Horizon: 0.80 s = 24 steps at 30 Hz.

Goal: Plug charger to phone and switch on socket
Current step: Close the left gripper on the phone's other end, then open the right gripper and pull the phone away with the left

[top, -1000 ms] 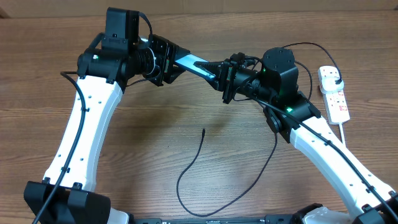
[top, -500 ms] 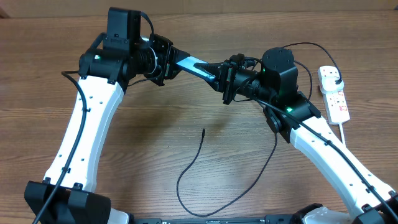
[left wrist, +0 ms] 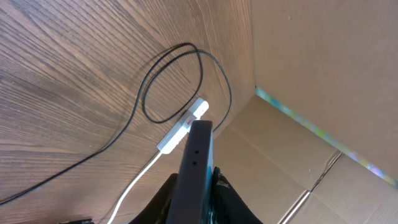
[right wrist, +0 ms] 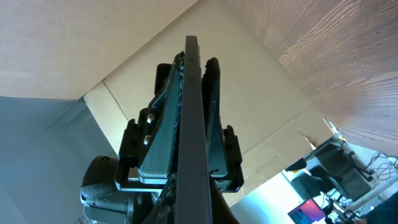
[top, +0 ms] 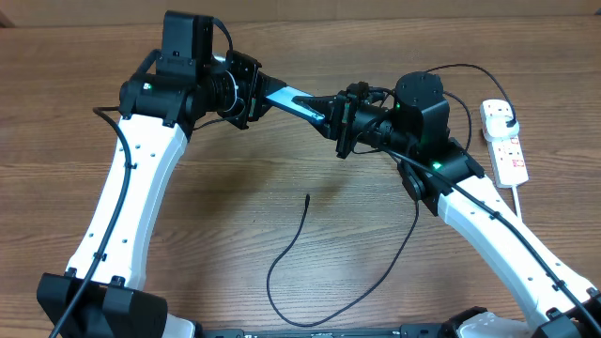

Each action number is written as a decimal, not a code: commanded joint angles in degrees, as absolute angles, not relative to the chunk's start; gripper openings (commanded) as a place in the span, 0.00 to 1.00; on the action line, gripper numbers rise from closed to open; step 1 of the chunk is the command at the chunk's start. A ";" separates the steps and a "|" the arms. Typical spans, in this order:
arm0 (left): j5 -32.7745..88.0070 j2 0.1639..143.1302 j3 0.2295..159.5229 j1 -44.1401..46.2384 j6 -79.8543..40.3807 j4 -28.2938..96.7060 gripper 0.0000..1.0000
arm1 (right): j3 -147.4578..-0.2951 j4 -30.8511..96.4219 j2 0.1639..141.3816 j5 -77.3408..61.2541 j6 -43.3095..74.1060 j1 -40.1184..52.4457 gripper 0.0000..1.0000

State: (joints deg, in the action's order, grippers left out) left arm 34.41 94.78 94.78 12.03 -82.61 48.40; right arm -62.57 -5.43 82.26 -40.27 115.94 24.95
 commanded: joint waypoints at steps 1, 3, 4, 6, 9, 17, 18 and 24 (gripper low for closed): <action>34.06 94.80 95.02 12.84 -82.50 49.04 0.16 | -63.99 -7.20 82.11 -40.64 122.54 25.12 0.04; 34.06 94.80 95.02 12.84 -82.48 49.06 0.15 | -63.99 -7.22 82.11 -40.64 122.54 25.12 0.04; 34.06 94.80 95.02 12.84 -82.48 49.06 0.13 | -63.99 -7.22 82.11 -40.64 122.54 25.12 0.04; 34.06 94.80 95.02 12.84 -82.48 49.06 0.11 | -63.99 -7.22 82.11 -40.64 122.54 25.12 0.04; 34.09 94.80 95.02 12.84 -82.30 49.06 0.07 | -63.99 -7.22 82.11 -40.64 122.56 25.12 0.04; 34.06 94.80 95.02 12.84 -82.30 49.10 0.04 | -63.99 -7.22 82.11 -40.64 122.56 25.12 0.11; 34.06 94.80 95.02 12.84 -82.30 49.12 0.04 | -63.99 -7.22 82.11 -40.64 122.56 25.12 0.13; 34.06 94.80 95.02 12.84 -82.32 49.25 0.04 | -63.99 -7.22 82.11 -40.62 122.56 25.12 0.33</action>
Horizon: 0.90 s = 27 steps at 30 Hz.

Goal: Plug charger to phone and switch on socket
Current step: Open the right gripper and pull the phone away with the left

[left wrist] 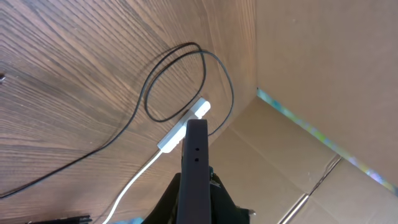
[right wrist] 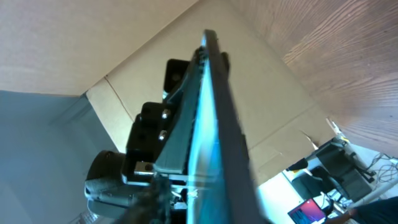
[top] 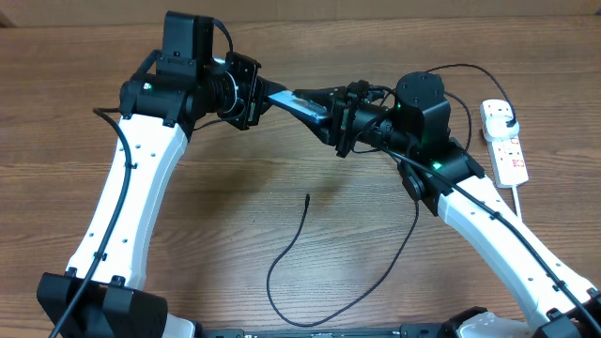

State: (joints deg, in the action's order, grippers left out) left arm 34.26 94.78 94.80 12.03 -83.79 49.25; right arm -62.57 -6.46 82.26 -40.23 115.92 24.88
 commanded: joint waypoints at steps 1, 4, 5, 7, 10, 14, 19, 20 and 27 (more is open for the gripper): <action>34.06 94.80 95.02 12.84 -82.32 49.23 0.04 | -63.99 -7.22 82.11 -40.62 122.56 25.12 0.34; 34.04 94.80 95.02 12.82 -82.32 49.23 0.04 | -63.99 -7.22 82.11 -40.62 122.56 25.12 0.46; 34.04 94.80 95.02 12.82 -82.32 49.23 0.04 | -63.99 -7.22 82.11 -40.62 122.56 25.12 0.49; 34.06 94.80 95.02 12.78 -82.32 49.25 0.04 | -63.99 -7.22 82.11 -40.62 122.56 25.12 0.60; 34.04 94.80 95.02 12.78 -82.35 49.23 0.04 | -63.99 -7.22 82.11 -40.62 122.54 25.12 0.75; 33.85 94.80 95.02 12.78 -82.32 49.23 0.04 | -63.99 -7.22 82.11 -40.62 120.42 25.12 0.91; 33.52 94.80 95.02 11.90 -82.04 49.65 0.04 | -63.99 -7.20 82.11 -40.62 113.86 25.02 1.00; 33.54 94.80 95.02 11.57 -81.76 49.84 0.04 | -63.99 -7.20 82.11 -40.62 112.81 25.02 1.00; 34.92 94.80 95.02 7.42 -80.71 53.41 0.04 | -63.99 -7.20 82.11 -40.69 105.43 24.03 1.00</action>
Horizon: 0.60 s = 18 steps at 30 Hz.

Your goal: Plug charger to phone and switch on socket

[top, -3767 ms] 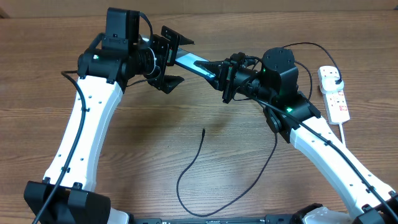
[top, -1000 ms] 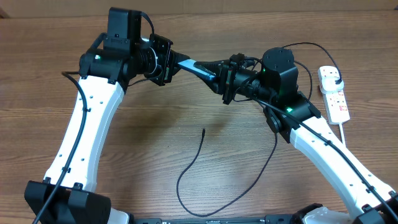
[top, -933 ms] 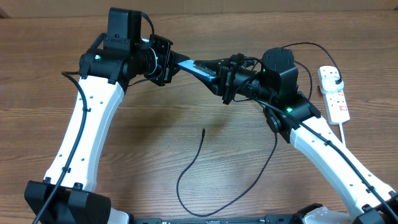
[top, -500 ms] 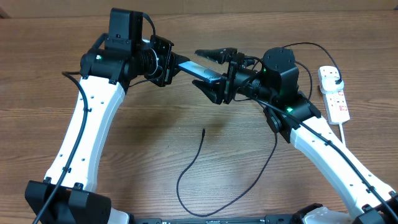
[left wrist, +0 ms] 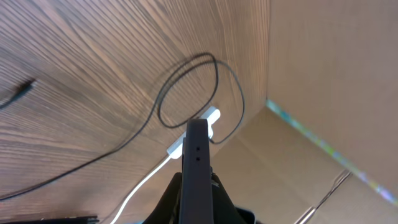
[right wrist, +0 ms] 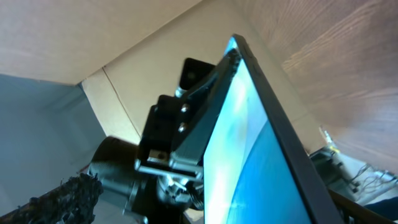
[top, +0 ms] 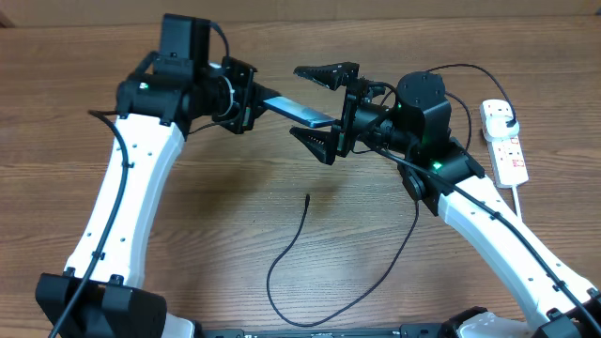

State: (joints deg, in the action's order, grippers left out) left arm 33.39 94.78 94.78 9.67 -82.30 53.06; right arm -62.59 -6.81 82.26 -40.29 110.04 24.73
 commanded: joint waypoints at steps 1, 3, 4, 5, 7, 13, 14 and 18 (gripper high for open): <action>35.62 94.80 95.02 6.74 -80.16 53.49 0.04 | -63.99 -7.20 82.11 -40.82 104.16 23.83 1.00; 36.42 94.80 95.02 5.21 -79.15 53.60 0.04 | -63.99 -7.11 82.11 -40.91 101.82 23.59 1.00; 37.10 94.80 95.02 4.43 -78.56 53.71 0.04 | -63.99 -6.92 82.11 -40.91 100.82 23.53 1.00; 38.02 94.80 95.02 3.31 -77.82 53.78 0.04 | -63.99 -6.76 82.11 -41.19 99.53 23.49 1.00; 39.22 94.80 95.02 1.72 -76.53 53.78 0.04 | -63.99 -6.74 82.11 -41.34 97.73 23.42 1.00; 43.79 94.80 95.02 -2.61 -72.66 55.20 0.04 | -63.99 -6.76 82.11 -41.23 94.26 23.42 1.00; 45.08 94.80 95.02 -3.18 -71.59 55.48 0.04 | -63.99 -6.76 82.11 -41.25 93.93 23.38 1.00; 51.59 94.80 95.02 -5.69 -65.63 55.68 0.04 | -63.99 -6.70 82.11 -41.23 89.67 23.38 1.00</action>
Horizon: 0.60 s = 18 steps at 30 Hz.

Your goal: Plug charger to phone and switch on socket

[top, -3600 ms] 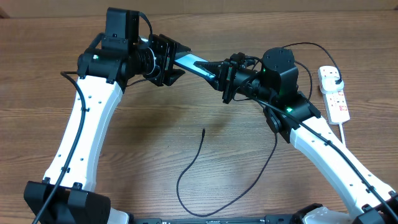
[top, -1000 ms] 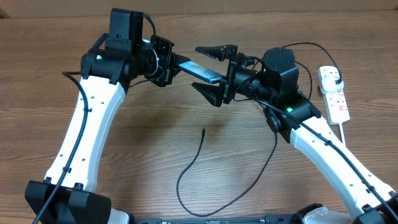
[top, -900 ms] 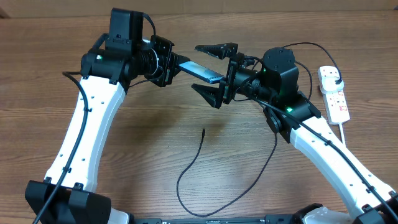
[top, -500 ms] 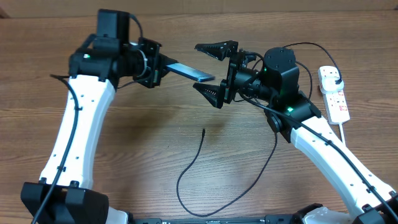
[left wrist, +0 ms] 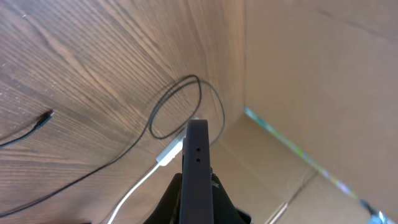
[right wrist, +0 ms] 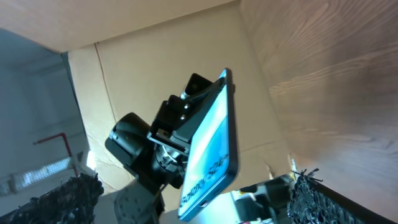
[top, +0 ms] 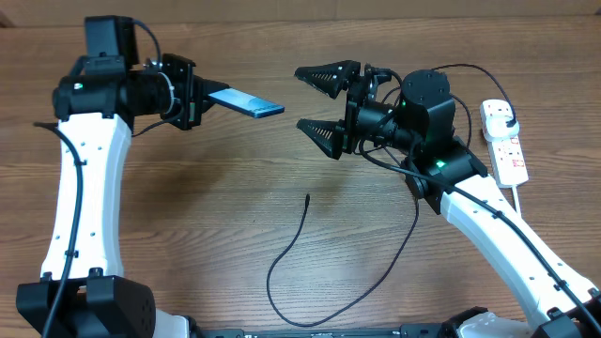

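The phone (top: 246, 103), screen lit blue, is held in the air over the far left of the table, with my left gripper (top: 199, 97) shut on one end. The left wrist view shows it edge-on (left wrist: 197, 155); the right wrist view shows its screen (right wrist: 211, 149). My right gripper (top: 300, 99) stands wide open just right of the phone's free end, holding nothing. The black charger cable (top: 286, 253) lies on the table, its free plug (top: 308, 197) near the middle. The white socket strip (top: 504, 141) sits at the far right.
A charger adapter (top: 502, 114) is plugged into the strip's far end. The strip's white lead (top: 526, 202) runs toward the front right. Cardboard walls (left wrist: 311, 74) enclose the table. The cable loops behind the right arm (top: 488, 216).
My left arm has moved left with the phone. The phone's free end was between the open right jaws and is now clear of them. The right gripper stays open in place.
At first both grippers were shut on the phone, held in the air between them, and it tilted slightly by the second moment. Then the right gripper was open with the phone in the left alone. Now the left holds it farther left.
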Each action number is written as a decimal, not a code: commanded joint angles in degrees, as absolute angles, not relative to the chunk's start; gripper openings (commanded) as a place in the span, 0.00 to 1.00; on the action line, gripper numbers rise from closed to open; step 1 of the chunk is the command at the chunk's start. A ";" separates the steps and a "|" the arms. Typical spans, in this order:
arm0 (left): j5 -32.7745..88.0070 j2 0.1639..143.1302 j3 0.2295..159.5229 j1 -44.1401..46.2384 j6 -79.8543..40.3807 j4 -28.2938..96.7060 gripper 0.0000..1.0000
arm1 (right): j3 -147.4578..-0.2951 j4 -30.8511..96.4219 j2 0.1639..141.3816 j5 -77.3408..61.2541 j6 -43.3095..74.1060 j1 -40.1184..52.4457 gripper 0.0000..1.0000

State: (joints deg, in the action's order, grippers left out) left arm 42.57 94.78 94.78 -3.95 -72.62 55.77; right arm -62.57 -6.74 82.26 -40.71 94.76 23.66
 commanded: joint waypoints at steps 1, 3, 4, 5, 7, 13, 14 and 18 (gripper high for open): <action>53.15 94.80 95.02 -6.17 -63.86 55.68 0.04 | -63.99 -6.70 82.11 -41.23 87.81 23.38 1.00; 56.03 94.80 95.02 -7.05 -60.27 55.70 0.04 | -63.99 -6.70 82.11 -41.17 83.66 23.38 1.00; 57.56 94.80 95.02 -7.49 -58.72 55.70 0.04 | -63.99 -6.63 82.11 -41.08 82.35 23.38 1.00; 58.98 94.80 95.02 -7.84 -57.36 55.70 0.04 | -63.99 -6.24 82.11 -40.91 80.51 23.38 1.00; 61.25 94.80 95.02 -8.43 -55.24 55.68 0.04 | -63.99 -4.84 82.11 -40.36 78.50 23.38 1.00; 65.17 94.80 95.02 -10.20 -51.53 55.72 0.04 | -64.01 0.60 82.11 -39.51 73.34 21.93 0.99; 65.56 94.80 95.02 -10.37 -51.11 55.72 0.04 | -64.01 1.21 82.11 -39.53 72.95 21.39 0.99; 66.19 94.80 95.02 -10.76 -50.52 55.72 0.04 | -64.45 4.80 82.11 -39.55 70.78 18.96 0.99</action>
